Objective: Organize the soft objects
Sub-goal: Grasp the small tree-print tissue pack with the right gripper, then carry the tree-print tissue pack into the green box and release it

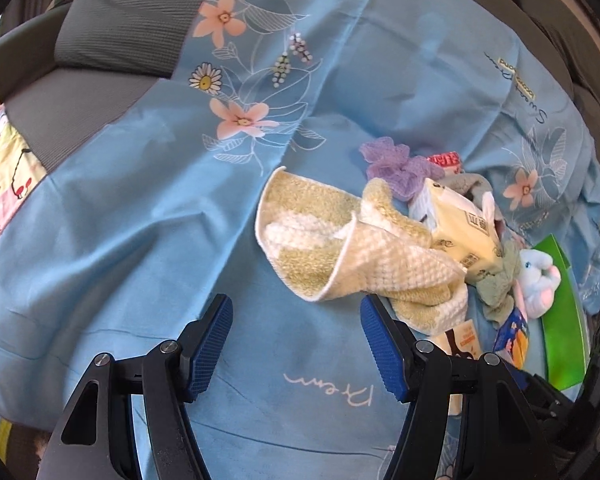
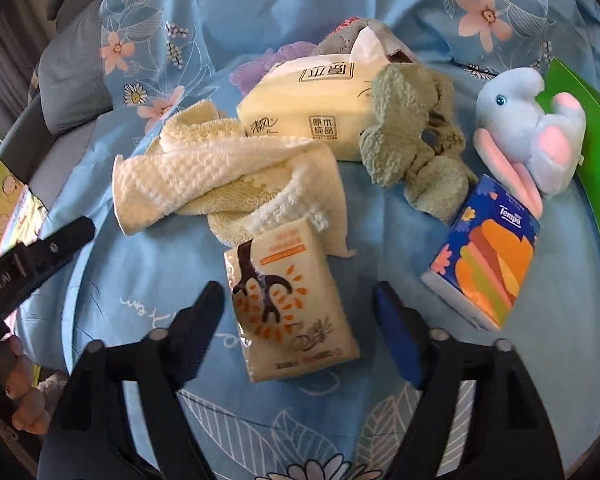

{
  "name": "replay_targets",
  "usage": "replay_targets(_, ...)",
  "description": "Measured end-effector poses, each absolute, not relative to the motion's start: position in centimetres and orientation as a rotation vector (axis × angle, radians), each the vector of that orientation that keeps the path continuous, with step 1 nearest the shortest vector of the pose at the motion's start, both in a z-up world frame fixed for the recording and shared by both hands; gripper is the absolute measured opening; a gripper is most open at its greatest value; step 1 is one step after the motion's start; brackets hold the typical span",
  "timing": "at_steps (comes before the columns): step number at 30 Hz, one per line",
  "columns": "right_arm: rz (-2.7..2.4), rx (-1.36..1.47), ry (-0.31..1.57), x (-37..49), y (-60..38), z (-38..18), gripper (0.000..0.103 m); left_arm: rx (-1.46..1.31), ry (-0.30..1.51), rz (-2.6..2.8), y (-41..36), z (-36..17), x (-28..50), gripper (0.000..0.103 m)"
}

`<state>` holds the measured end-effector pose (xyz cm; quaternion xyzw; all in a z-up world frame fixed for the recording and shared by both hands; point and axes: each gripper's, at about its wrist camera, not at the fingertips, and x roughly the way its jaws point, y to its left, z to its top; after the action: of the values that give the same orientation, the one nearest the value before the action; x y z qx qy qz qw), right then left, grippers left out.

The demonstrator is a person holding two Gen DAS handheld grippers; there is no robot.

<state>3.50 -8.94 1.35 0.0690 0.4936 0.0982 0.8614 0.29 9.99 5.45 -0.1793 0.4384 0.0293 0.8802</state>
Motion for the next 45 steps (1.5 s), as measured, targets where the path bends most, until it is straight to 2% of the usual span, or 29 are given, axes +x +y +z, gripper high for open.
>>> replay_targets(6, 0.275, 0.238, 0.992, 3.6, -10.5, 2.9, 0.083, -0.397, 0.910, -0.019, 8.9, 5.7, 0.2, 0.067)
replay_targets(8, 0.303, 0.294, 0.999, 3.7, -11.1, 3.0, 0.079, -0.424, 0.924, -0.072, 8.4, 5.6, 0.2, 0.067)
replay_targets(12, 0.345, 0.341, 1.000, 3.4, -11.9, 3.4, 0.063, -0.489, 0.969, -0.218, 6.8, 5.3, 0.2, 0.052)
replay_targets(16, 0.370, 0.372, 1.014, 3.6, -12.6, 3.4, 0.056, -0.482, 1.005, -0.326, 4.4, 4.9, -0.2, 0.043)
replay_targets(17, 0.369, 0.388, 1.020, 3.7, -12.8, 3.3, 0.056, -0.495, 1.022, -0.378, 3.7, 4.8, -0.2, 0.037)
replay_targets(21, 0.390, 0.434, 1.049, 3.9, -13.5, 2.8, 0.048, -0.481, 1.037, -0.455, 1.8, 4.6, -0.5, 0.035)
replay_targets(24, 0.419, 0.451, 1.068, 3.8, -13.5, 2.4, 0.048, -0.442, 1.053, -0.446, 0.8, 4.1, -0.2, 0.033)
replay_targets(27, 0.424, 0.448, 1.103, 4.0, -13.3, 1.5, 0.048, -0.431, 1.080, -0.452, 0.2, 3.3, 0.2, 0.028)
replay_targets(33, 0.405, 0.430, 1.109, 4.1, -13.3, 1.1, 0.046, -0.389, 1.033, -0.458, -0.6, 4.0, 0.1, 0.027)
replay_targets(45, 0.281, 0.422, 0.810, 1.9, -19.0, 9.4, 0.045, -0.237, 0.745, -0.590, -7.0, 11.5, -0.1, 0.027)
